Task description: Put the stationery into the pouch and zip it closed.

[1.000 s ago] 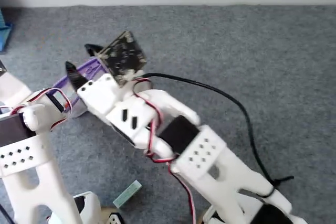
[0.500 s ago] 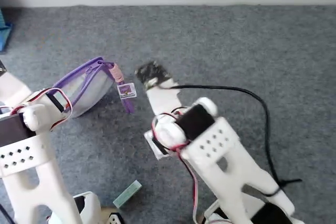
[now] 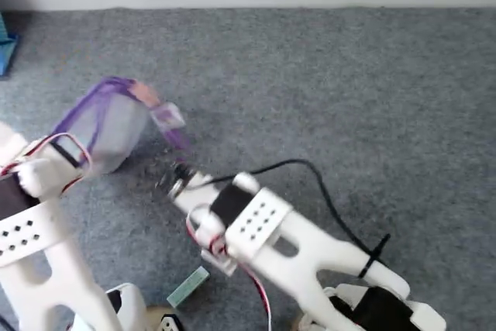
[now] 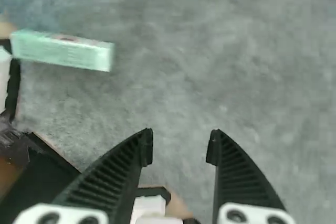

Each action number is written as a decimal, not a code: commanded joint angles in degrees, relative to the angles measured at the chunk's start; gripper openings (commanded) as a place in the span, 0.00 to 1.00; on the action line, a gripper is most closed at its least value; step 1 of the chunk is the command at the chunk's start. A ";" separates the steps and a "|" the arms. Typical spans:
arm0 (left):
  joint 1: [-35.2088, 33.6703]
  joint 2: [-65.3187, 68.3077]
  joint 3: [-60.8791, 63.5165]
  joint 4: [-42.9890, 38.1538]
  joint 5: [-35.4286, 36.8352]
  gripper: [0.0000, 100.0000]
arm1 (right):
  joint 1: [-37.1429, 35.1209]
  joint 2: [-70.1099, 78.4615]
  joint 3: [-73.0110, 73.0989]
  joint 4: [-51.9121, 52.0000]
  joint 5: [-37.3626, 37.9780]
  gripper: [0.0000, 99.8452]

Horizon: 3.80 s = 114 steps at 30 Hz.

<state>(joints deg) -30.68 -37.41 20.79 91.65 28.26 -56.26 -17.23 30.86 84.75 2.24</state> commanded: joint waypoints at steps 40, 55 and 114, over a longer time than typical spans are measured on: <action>-6.59 0.88 -1.89 0.00 0.53 0.01 | -18.95 7.69 8.97 -28.44 25.32 0.36; -6.59 0.88 -1.89 0.00 0.53 0.01 | -15.69 11.30 4.31 -19.56 24.88 0.31; -6.59 0.79 -1.80 0.26 0.53 0.01 | -11.65 47.87 -47.03 15.52 -46.42 0.19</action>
<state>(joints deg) -36.22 -36.97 20.79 91.65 28.44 -68.13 30.33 -12.31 98.46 -43.30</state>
